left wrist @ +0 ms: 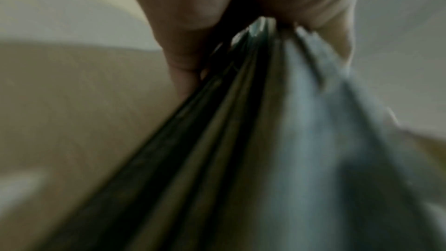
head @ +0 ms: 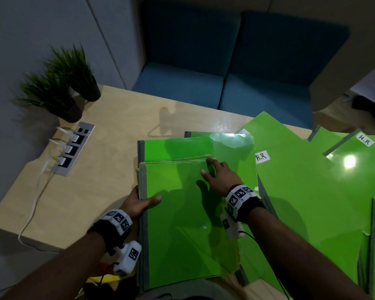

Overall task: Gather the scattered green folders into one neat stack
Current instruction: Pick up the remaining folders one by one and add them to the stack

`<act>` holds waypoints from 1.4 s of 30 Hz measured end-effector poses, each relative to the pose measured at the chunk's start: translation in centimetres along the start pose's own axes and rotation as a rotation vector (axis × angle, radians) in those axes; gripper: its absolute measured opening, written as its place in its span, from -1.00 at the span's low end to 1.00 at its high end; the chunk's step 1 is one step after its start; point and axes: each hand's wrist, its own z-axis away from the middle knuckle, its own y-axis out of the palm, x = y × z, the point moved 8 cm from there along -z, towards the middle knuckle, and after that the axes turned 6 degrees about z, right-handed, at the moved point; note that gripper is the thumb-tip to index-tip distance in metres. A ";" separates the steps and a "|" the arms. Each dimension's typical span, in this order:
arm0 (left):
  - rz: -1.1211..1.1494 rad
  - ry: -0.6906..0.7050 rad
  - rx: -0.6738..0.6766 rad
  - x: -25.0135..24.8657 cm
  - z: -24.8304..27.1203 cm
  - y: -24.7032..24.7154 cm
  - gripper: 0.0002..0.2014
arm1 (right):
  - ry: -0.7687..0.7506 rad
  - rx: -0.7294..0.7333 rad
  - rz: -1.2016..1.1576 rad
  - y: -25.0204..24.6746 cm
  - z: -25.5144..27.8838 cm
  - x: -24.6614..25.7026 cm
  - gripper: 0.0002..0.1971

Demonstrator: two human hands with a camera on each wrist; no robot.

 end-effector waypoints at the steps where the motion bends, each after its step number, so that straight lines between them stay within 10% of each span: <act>1: 0.019 0.024 0.011 -0.1 0.3 -0.2 0.06 | -0.021 0.006 -0.031 0.0 0.1 0.0 -0.37; 6: 0.123 0.070 0.014 0.1 1.1 -3.0 -0.04 | 0.356 -0.301 0.033 -3.9 1.0 -6.1 -0.20; 12: 0.152 0.064 -0.028 0.8 1.8 -4.9 -0.39 | 0.690 -0.267 -0.284 -1.9 1.6 -10.8 -0.11; 16: 0.151 0.040 -0.015 1.2 2.2 -5.0 -0.28 | 0.643 -0.135 -0.335 -0.9 0.8 -10.7 -0.36; 22: 0.162 0.014 -0.042 2.2 2.1 -5.8 0.01 | 0.631 -0.139 -0.264 0.1 0.3 -8.9 0.04; 31: 0.216 0.044 -0.065 1.3 3.1 -5.6 -0.11 | 0.314 -0.252 -0.349 -2.9 1.4 -6.3 -0.54; 37: 0.266 0.111 0.039 -2.6 3.9 -2.6 -0.27 | 0.263 -0.550 -0.617 -14.7 4.7 -13.8 -0.37; 42: 0.234 -0.001 0.084 -2.5 1.3 1.0 -0.32 | 0.463 -0.440 -0.508 -17.0 8.7 -24.0 -0.34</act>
